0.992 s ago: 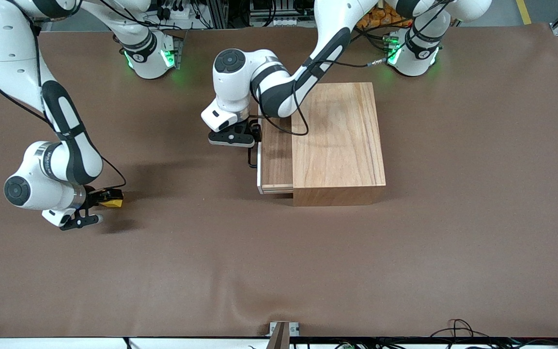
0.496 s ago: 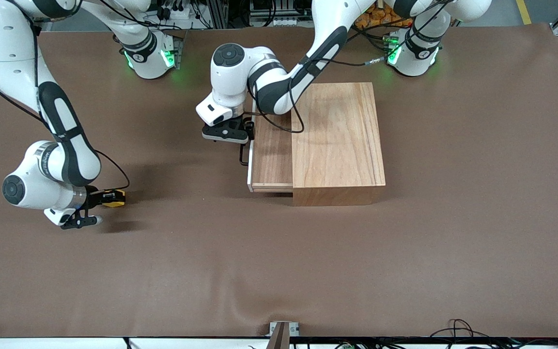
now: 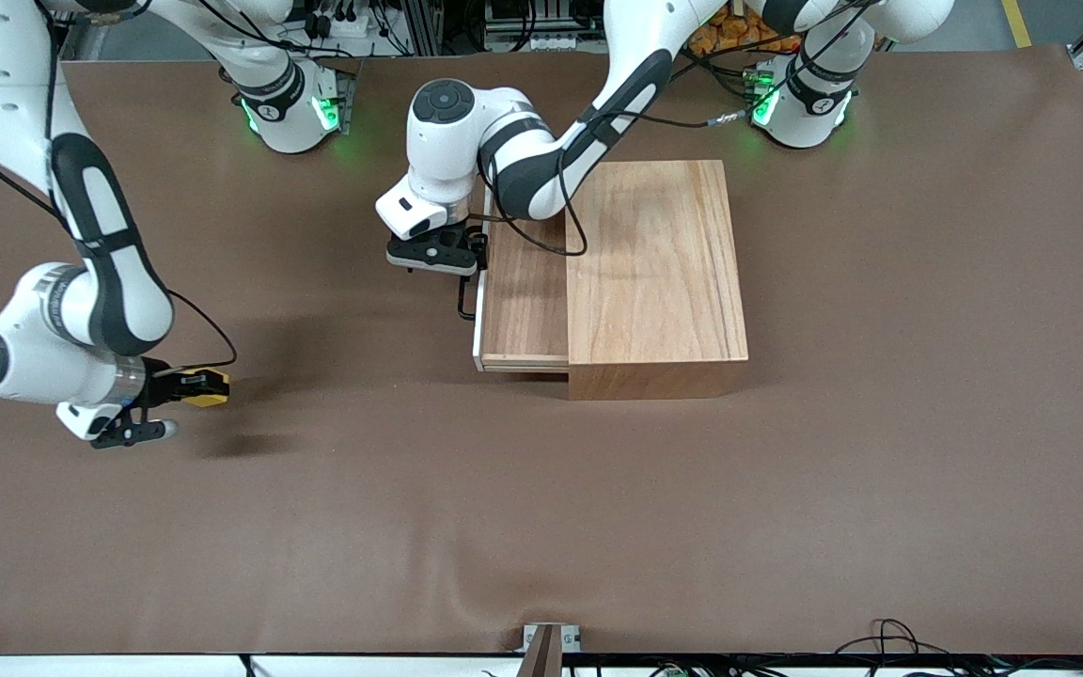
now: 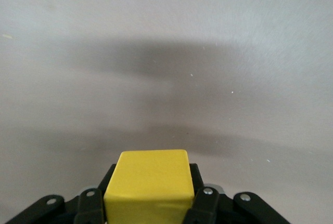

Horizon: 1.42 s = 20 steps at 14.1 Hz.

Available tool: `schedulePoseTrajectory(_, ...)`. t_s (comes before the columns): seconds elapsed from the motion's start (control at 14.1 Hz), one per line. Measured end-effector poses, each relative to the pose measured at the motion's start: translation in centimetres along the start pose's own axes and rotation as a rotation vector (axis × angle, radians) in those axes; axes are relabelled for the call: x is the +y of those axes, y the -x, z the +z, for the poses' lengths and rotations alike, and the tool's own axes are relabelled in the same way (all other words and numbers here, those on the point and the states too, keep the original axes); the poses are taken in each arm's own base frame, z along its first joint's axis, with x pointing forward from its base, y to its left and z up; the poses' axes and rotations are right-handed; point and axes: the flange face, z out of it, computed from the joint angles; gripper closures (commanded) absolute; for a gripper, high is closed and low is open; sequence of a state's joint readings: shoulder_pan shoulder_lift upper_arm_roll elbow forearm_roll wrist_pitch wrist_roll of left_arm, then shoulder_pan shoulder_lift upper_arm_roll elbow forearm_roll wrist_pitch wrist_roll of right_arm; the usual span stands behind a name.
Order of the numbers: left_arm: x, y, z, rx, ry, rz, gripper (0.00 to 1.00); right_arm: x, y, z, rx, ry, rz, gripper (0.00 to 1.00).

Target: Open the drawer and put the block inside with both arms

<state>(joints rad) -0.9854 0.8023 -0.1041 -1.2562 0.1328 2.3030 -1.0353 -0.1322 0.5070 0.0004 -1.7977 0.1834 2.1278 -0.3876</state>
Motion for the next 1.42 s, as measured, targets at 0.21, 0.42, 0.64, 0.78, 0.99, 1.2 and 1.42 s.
schedulePoseTrajectory(0.21,0.0,0.0,0.0,-0.001,-0.001,0.000,0.00,-1.2,-1.4,-7.0,-0.001,-0.016,-0.028,0.95)
schedulePoseTrajectory(0.42,0.0,0.0,0.0,-0.002,-0.004,0.001,0.00,-2.1,-2.4,-12.0,0.026,-0.013,-0.052,0.95)
schedulePoseTrajectory(0.64,0.0,0.1,0.1,-0.007,-0.011,0.001,0.00,-7.0,-3.7,-14.4,0.021,-0.015,-0.032,0.95)
schedulePoseTrajectory(0.78,0.1,0.1,0.0,-0.015,-0.025,0.003,0.00,-13.6,-4.9,-13.3,0.008,0.000,0.014,0.95)
schedulePoseTrajectory(0.99,0.3,0.7,0.2,-0.036,-0.051,0.012,0.00,-20.7,-5.6,-11.4,0.000,0.026,0.026,0.93)
schedulePoseTrajectory(1.2,0.3,0.7,0.2,-0.037,-0.054,0.018,0.00,-19.3,-5.5,-11.9,0.003,0.029,0.043,0.89)
schedulePoseTrajectory(1.42,0.3,0.7,0.0,-0.043,-0.064,0.022,0.00,-17.1,-5.0,-13.5,0.008,0.025,0.052,0.88)
